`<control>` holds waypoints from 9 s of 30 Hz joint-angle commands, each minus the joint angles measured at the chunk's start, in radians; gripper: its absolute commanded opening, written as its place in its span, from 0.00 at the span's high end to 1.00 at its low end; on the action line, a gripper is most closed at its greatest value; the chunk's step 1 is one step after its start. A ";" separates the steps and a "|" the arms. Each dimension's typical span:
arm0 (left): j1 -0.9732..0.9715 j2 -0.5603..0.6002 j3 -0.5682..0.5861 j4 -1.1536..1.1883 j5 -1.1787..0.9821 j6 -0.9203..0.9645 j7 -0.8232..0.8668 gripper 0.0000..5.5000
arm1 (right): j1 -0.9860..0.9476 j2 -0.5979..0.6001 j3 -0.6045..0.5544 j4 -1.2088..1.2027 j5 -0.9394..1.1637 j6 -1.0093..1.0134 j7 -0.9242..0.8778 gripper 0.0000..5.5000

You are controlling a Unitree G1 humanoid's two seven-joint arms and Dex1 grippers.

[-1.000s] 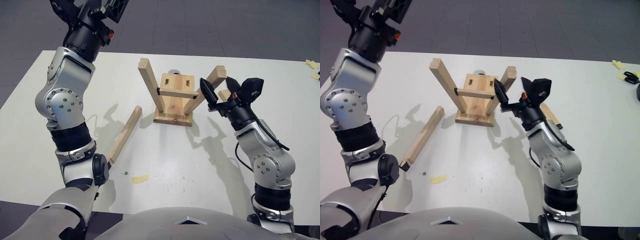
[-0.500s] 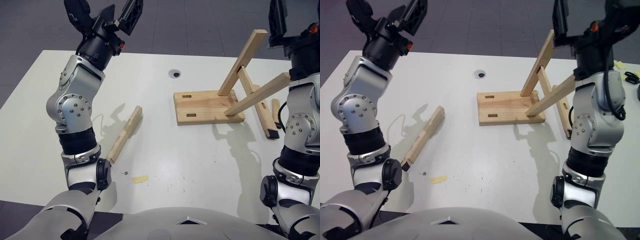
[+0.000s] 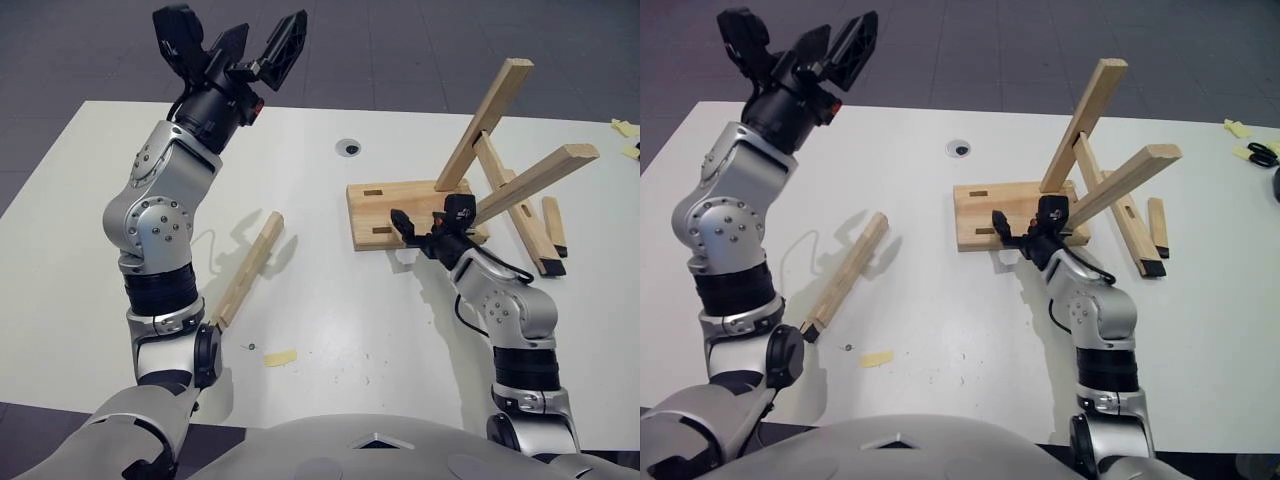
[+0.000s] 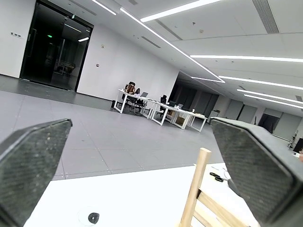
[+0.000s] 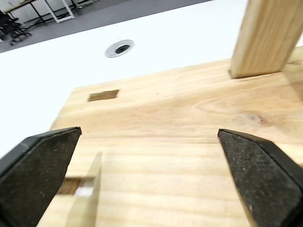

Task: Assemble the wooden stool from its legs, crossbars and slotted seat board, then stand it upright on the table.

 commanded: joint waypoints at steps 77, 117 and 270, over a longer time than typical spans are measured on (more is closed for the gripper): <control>0.023 0.042 0.001 0.070 0.148 -0.018 -0.066 0.02 | 0.066 -0.233 -0.140 0.334 -0.049 -0.255 0.617 0.02; 0.117 0.065 0.059 0.005 0.114 0.039 -0.045 0.02 | -0.046 -0.417 -0.323 0.805 -0.325 -0.465 0.235 0.02; 0.604 0.173 0.020 -0.286 -0.114 0.136 0.022 0.92 | 0.129 -0.149 0.025 -0.355 -0.215 -0.611 0.439 0.02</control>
